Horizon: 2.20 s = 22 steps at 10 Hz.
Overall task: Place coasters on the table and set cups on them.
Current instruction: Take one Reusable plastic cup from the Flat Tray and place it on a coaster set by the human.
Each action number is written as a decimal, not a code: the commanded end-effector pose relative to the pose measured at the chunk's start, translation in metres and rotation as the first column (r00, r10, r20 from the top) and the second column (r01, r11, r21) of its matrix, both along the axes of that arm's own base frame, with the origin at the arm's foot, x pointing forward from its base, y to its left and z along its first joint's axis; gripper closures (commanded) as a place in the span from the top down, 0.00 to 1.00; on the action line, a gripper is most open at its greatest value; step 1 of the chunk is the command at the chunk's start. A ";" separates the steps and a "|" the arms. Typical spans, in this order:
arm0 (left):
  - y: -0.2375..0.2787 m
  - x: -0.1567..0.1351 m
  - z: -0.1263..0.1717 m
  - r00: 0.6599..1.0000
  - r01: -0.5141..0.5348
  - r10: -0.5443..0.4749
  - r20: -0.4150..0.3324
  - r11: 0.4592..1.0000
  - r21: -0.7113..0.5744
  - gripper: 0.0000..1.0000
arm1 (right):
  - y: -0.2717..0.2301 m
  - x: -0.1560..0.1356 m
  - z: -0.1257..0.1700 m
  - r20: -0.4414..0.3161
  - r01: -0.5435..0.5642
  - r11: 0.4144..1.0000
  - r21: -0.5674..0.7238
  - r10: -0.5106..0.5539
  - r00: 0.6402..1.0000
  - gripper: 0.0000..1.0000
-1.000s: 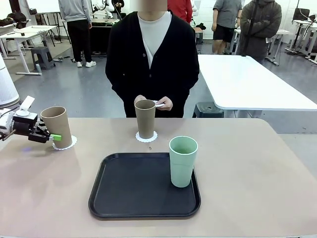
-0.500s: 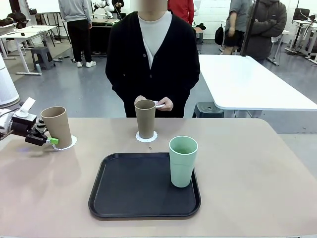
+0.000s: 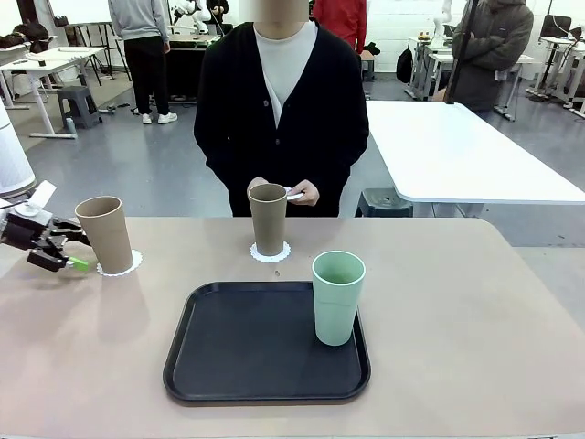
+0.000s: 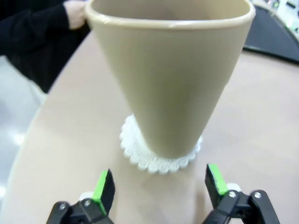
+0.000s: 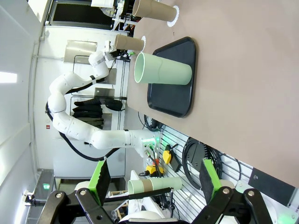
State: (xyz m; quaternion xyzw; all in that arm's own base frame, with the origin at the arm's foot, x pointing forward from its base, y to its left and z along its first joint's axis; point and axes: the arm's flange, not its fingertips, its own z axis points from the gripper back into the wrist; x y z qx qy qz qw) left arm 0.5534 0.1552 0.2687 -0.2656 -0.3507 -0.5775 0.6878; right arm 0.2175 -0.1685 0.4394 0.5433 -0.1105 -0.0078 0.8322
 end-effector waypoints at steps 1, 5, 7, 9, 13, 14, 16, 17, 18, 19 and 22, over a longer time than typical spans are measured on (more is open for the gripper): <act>0.024 -0.024 0.050 0.994 -0.109 0.104 0.037 0.978 0.176 1.00 | 0.000 0.002 0.000 0.025 0.000 1.000 0.024 -0.001 1.000 1.00; 0.003 -0.133 0.211 0.976 -0.220 0.185 0.119 0.852 0.475 1.00 | 0.000 0.002 0.000 0.025 0.000 1.000 0.024 -0.001 1.000 1.00; -0.029 -0.164 0.256 0.948 -0.281 0.317 0.037 0.774 0.568 1.00 | 0.000 0.002 0.000 0.025 0.000 1.000 0.024 -0.001 1.000 1.00; -0.059 -0.179 0.289 0.913 -0.337 0.407 0.015 0.735 0.588 1.00 | 0.000 0.002 0.000 0.025 0.000 1.000 0.024 -0.001 1.000 1.00; -0.118 -0.162 0.312 0.802 -0.521 0.598 0.018 0.683 0.511 1.00 | 0.000 0.002 0.000 0.025 0.000 1.000 0.024 -0.001 1.000 1.00; -0.124 -0.158 0.308 0.807 -0.506 0.591 -0.004 0.694 0.512 1.00 | 0.000 0.002 0.000 0.025 0.000 1.000 0.024 -0.001 1.000 1.00; -0.123 -0.168 0.315 0.815 -0.495 0.579 0.002 0.695 0.522 1.00 | 0.000 0.002 0.000 0.025 0.000 1.000 0.024 -0.001 1.000 1.00; -0.123 -0.168 0.315 0.815 -0.495 0.579 0.002 0.695 0.522 1.00 | 0.000 0.002 0.000 0.025 0.000 1.000 0.024 -0.001 1.000 1.00; -0.123 -0.168 0.315 0.815 -0.495 0.579 0.002 0.695 0.522 1.00 | 0.000 0.002 0.000 0.025 0.000 1.000 0.024 -0.001 1.000 1.00; -0.123 -0.168 0.315 0.815 -0.495 0.579 0.002 0.695 0.522 1.00 | 0.000 0.002 0.000 0.025 0.000 1.000 0.024 -0.001 1.000 1.00; -0.111 -0.156 0.326 0.614 -0.488 0.657 -0.438 0.752 0.443 1.00 | 0.000 0.002 0.000 0.025 0.000 1.000 0.024 -0.001 1.000 1.00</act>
